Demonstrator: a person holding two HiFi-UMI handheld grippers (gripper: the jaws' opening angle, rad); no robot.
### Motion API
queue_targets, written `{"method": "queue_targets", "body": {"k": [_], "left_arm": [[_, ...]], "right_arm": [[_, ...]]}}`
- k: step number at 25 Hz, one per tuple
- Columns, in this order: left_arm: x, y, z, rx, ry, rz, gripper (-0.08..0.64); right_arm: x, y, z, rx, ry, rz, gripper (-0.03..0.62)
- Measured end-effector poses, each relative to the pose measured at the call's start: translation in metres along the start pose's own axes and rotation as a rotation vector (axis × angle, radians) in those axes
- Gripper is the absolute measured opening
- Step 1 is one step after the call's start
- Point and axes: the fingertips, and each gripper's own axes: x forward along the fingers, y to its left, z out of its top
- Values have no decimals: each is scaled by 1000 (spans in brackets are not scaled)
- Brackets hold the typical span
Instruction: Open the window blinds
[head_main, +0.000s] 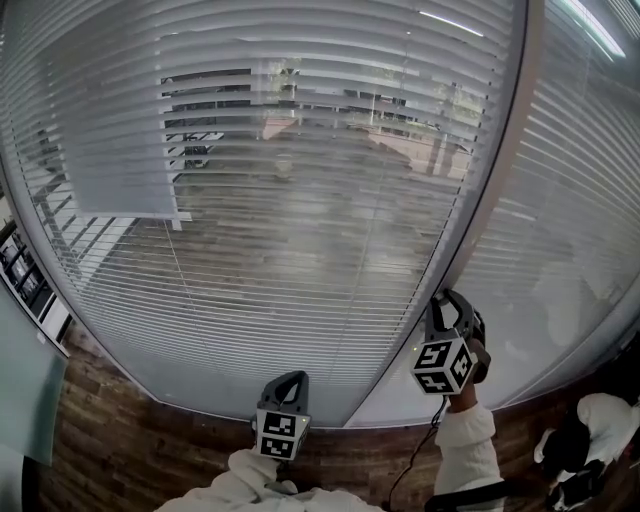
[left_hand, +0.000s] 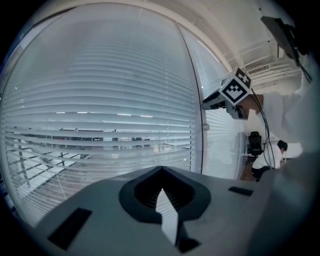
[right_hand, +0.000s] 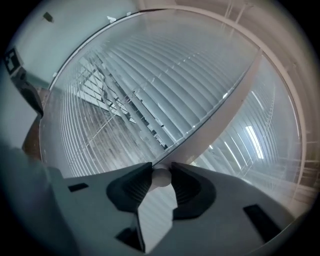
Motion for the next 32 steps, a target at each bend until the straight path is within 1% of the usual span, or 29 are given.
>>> {"method": "queue_targets", "body": {"k": [5, 7, 11, 19, 22, 26, 29, 32], "left_arm": [[-2, 3, -1, 2, -3, 18, 0], [-2, 4, -1, -1, -2, 23, 0], [-2, 2, -1, -2, 0, 24, 0], [-1, -3, -2, -1, 2, 22, 0], [-1, -5, -1, 3, 1, 21, 0], [-3, -6, 0, 2, -1, 23, 0], [-5, -8, 2, -1, -6, 26, 0], [-9, -6, 5, -7, -15, 38, 0]], "right_arm": [[1, 5, -1, -166, 3, -3, 129], [1, 6, -1, -213, 3, -5, 129], [0, 5, -1, -234, -2, -5, 129], [0, 8, -1, -324, -20, -13, 129], [-1, 8, 0, -326, -34, -9, 129], [-1, 7, 0, -299, -72, -17, 130], [-2, 5, 0, -250, -89, -28, 130], [-7, 4, -2, -176, -82, -30, 130]]}}
